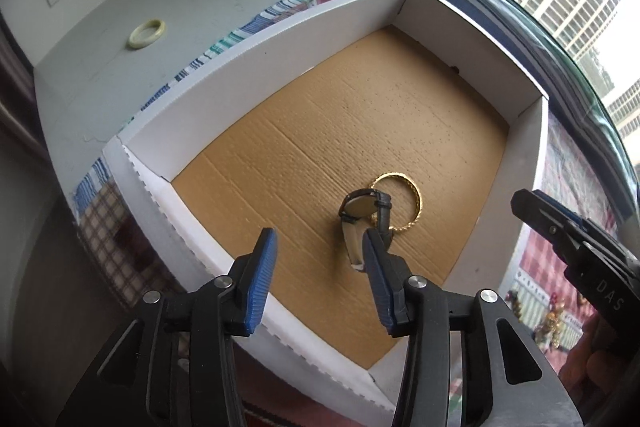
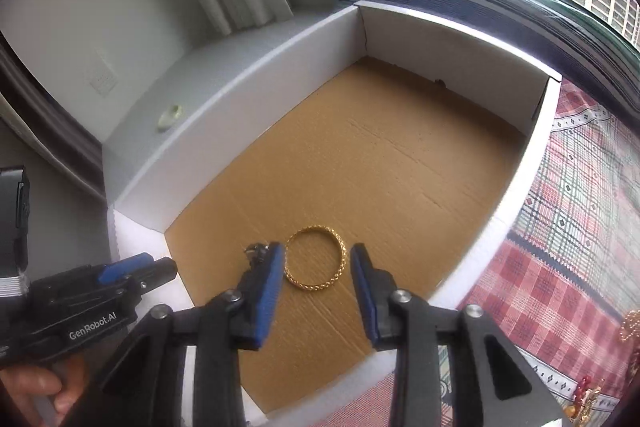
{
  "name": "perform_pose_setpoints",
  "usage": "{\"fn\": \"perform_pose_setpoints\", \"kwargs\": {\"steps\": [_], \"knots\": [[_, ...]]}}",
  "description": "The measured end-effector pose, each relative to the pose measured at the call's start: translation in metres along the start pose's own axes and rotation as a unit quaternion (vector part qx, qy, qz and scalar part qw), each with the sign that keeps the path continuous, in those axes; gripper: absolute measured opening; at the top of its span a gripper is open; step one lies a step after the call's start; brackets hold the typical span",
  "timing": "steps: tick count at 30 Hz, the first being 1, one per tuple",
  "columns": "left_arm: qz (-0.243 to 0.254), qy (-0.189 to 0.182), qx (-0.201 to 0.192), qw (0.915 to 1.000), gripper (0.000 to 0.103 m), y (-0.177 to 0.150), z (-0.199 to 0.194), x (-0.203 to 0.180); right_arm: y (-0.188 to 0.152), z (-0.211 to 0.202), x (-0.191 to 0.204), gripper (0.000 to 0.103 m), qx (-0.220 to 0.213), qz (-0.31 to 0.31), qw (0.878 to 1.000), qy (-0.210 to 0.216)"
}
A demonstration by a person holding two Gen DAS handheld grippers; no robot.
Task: Organize jewelry
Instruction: 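Open both tools to drop the watch and bangle in the box, then move the left tool to the silver pendant keychain and grasp it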
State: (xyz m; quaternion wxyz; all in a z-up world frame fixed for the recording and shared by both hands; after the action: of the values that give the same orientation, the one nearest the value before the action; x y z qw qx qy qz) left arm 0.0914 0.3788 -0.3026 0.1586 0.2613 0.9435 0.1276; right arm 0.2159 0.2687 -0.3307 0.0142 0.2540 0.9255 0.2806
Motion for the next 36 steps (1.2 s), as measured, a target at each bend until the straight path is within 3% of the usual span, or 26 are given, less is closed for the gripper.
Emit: {"fn": "perform_pose_setpoints", "kwargs": {"steps": [8, 21, 30, 36], "knots": [[0.076, -0.034, 0.002, 0.9966, 0.052, -0.068, -0.063, -0.056, -0.043, -0.102, -0.010, 0.035, -0.046, 0.017, 0.998, -0.034], [0.211, -0.088, 0.038, 0.9727, 0.055, -0.191, -0.113, -0.148, -0.202, -0.248, -0.061, 0.035, -0.023, 0.102, 0.984, -0.146], [0.282, -0.113, 0.037, 0.9519, 0.055, -0.228, -0.133, -0.200, -0.253, -0.292, -0.073, 0.035, -0.027, 0.146, 0.970, -0.193], [0.288, -0.106, 0.036, 0.9509, 0.055, -0.234, -0.126, -0.204, -0.266, -0.301, -0.085, 0.035, -0.031, 0.170, 0.963, -0.209]]}}
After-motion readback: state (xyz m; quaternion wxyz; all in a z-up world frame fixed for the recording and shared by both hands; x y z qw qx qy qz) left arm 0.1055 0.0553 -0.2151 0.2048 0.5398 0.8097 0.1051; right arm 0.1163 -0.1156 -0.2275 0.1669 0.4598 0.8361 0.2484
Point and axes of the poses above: each gripper's, at about its wrist camera, not at the fingertips, and z roughly the way its jaws point, x to its left, y to its top, the point moved 10 cm from there along z, roughly the way its jaws point, and after that the axes turned 15 degrees about -z, right-handed, at the moved point
